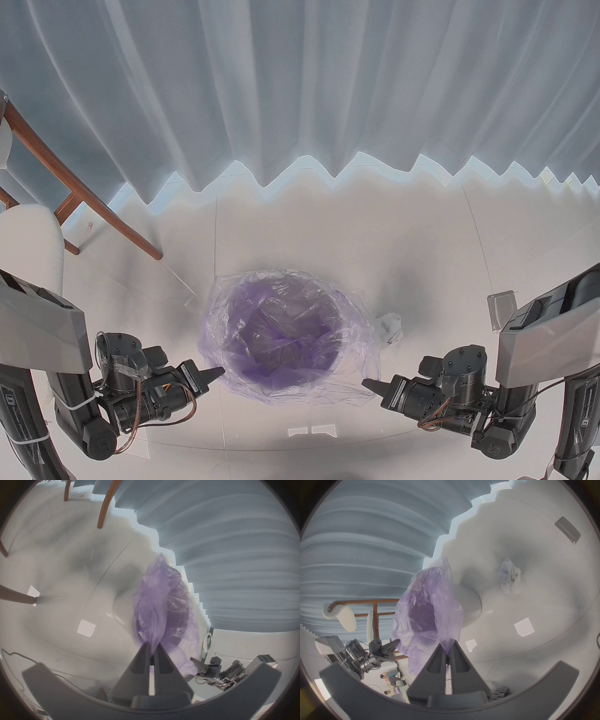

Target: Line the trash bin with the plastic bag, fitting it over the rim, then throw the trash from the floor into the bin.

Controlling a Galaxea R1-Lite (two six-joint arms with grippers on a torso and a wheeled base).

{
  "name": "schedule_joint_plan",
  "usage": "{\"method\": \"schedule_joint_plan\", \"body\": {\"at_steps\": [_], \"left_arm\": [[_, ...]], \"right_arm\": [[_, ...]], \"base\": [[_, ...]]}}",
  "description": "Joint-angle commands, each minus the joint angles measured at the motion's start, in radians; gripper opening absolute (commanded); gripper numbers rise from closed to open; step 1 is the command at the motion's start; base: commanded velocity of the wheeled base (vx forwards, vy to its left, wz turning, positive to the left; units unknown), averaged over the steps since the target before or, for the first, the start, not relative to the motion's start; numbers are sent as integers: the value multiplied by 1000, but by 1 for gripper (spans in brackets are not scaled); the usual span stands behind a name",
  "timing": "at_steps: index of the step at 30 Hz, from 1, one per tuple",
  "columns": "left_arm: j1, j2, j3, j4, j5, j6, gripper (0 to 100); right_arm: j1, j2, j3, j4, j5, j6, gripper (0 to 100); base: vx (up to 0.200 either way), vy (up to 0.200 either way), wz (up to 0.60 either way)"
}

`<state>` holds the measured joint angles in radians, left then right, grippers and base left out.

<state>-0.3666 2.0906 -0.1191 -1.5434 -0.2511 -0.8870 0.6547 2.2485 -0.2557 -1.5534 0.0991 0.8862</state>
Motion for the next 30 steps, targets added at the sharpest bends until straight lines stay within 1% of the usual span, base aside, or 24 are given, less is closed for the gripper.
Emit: {"method": "schedule_joint_plan", "body": {"at_steps": [1,6,9,14,17,24,30], "left_arm": [[9,91,21,-1,16,51,0],[25,141,21,-1,42,89,0],[40,163,19,-1,42,112,0],[74,218,-4,-3,46,143,0],[77,230,-25,-3,55,143,0],[74,290,-86,-3,125,143,0],[69,301,-99,-3,133,145,0]], "right_arm": [[19,79,3,-16,-4,-53,0],[25,125,-10,-16,-4,-65,0],[26,148,-14,-17,-4,-67,0],[10,168,-45,-16,-4,-101,0],[-20,189,-66,-16,-4,-127,0],[-49,198,-111,-16,-6,-138,0],[-64,223,-154,-16,-24,-144,0]], "base": [[0,0,0],[0,0,0],[0,0,0],[0,0,0],[0,0,0],[0,0,0],[0,0,0]]}}
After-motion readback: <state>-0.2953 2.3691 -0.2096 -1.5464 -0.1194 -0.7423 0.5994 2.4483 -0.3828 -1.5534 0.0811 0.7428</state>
